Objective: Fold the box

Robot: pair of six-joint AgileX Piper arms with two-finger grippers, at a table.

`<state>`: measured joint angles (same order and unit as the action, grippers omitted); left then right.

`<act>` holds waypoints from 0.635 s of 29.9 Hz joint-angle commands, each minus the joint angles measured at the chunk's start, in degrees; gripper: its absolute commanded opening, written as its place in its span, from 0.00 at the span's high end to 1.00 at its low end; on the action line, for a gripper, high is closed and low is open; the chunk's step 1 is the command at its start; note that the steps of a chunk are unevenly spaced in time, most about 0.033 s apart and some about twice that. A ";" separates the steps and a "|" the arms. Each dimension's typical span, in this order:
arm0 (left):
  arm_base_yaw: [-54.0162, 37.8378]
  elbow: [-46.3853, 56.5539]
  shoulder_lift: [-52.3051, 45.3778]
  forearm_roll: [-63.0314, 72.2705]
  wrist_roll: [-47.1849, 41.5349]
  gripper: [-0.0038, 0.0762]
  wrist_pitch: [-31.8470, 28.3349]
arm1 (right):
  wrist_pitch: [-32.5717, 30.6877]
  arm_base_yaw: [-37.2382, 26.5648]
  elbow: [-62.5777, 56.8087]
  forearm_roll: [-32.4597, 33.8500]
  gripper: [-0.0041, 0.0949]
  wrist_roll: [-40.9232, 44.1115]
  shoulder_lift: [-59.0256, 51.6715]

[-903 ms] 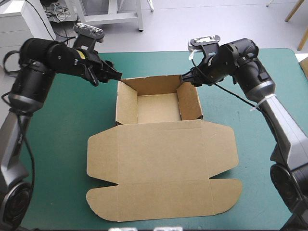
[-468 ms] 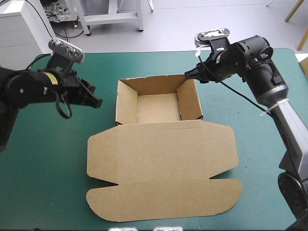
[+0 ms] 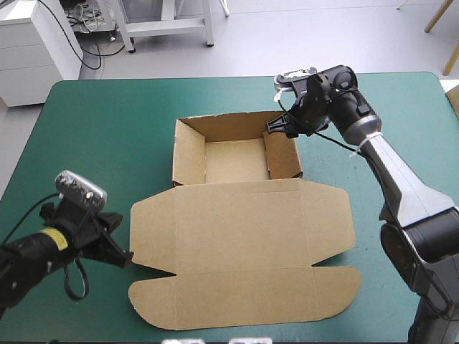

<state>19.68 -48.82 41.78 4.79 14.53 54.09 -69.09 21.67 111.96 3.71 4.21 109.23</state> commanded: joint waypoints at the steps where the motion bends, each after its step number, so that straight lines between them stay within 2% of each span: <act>1: 0.44 6.56 -7.83 1.06 -2.36 0.96 -5.82 | 2.09 0.02 1.83 0.97 0.51 -0.02 -0.20; 6: 0.44 14.83 -18.87 1.06 -3.13 0.96 -6.37 | 2.09 0.02 1.83 0.97 0.51 0.38 3.82; 14: 0.44 19.69 -31.00 1.03 -4.98 0.96 -6.55 | 2.32 0.02 1.83 0.97 0.52 1.20 7.17; 16: 0.44 20.22 -32.47 1.03 -4.98 0.96 -7.38 | 2.32 0.02 1.83 0.97 0.59 1.16 7.17; 19: 0.44 20.42 -33.02 1.03 -4.98 0.96 -8.03 | 2.20 0.02 1.83 1.81 0.86 0.81 7.17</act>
<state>19.68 -27.21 8.31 4.96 10.14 50.81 -67.98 21.67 111.96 4.02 5.36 119.81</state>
